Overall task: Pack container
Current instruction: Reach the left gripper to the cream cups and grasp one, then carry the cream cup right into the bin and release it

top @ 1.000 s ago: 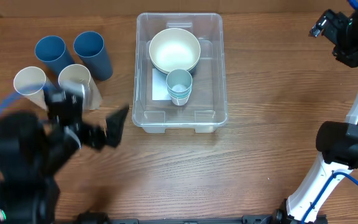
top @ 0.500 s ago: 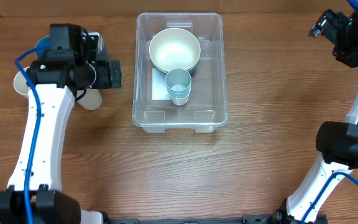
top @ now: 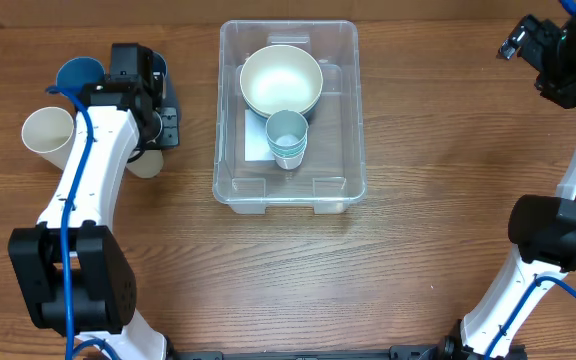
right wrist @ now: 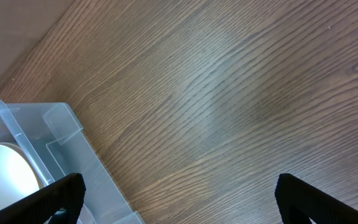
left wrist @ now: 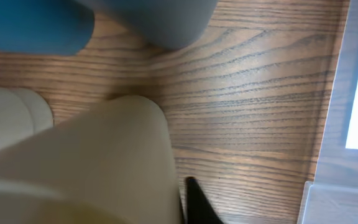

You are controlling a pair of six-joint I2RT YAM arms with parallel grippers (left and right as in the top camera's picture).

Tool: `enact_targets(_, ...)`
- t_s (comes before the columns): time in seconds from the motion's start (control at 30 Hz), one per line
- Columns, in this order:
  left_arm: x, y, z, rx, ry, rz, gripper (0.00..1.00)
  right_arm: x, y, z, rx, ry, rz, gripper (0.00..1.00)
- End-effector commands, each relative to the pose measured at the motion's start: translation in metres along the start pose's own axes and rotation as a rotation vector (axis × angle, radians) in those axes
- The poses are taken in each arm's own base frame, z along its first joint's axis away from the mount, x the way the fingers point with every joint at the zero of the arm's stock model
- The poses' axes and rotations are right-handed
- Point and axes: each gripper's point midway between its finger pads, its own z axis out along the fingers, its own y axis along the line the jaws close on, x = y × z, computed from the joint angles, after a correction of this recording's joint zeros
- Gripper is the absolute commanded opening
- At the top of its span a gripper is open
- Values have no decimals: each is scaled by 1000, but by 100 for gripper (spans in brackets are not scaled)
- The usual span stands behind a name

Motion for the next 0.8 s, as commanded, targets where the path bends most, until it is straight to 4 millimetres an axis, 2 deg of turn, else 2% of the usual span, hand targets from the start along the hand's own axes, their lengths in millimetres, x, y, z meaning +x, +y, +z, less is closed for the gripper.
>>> enact_targets(0.0, -6, 6, -6, -14, -15, -38, 4, -4, 4, -16, -24, -46, 0, 100)
enact_targets(0.03, -6, 6, -10, -12, -12, -49, 4, -4, 4, -16, -24, -46, 0, 100)
enact_targets(0.13, -15, 2, -50, 23, -40, -47, 4, -4, 4, -16, -24, -46, 0, 100)
enact_targets(0.2, -23, -4, -101, 42, -113, -32, 4, -4, 4, -16, -24, -46, 0, 100)
enact_targets(0.27, -27, -20, -165, 89, -242, 6, 4, -4, 4, -16, -24, -46, 0, 100)
enact_targets(0.3, -26, -35, -194, 134, -310, 46, 4, -4, 4, -16, -24, -46, 0, 100)
enact_targets(0.33, -22, -65, -235, 210, -420, 138, 4, -4, 4, -16, -24, -46, 0, 100)
enact_targets(0.43, -2, -137, -299, 353, -610, 376, 4, -4, 4, -16, -24, -46, 0, 100)
enact_targets(0.5, 13, -181, -319, 429, -671, 522, 4, -4, 4, -16, -24, -46, -1, 100)
enact_targets(0.53, 27, -215, -327, 478, -695, 637, 4, -4, 4, -16, -24, -46, 0, 100)
enact_targets(0.57, 38, -241, -325, 507, -693, 716, 4, -4, 4, -16, -24, -46, 0, 100)
enact_targets(0.63, 50, -274, -307, 524, -644, 797, 4, -4, 4, -16, -24, -46, 0, 100)
enact_targets(0.67, 55, -291, -290, 536, -593, 830, 4, -4, 4, -16, -24, -46, 0, 100)
enact_targets(0.77, 72, -325, -251, 592, -463, 892, 4, -4, 4, -16, -24, -46, 0, 100)
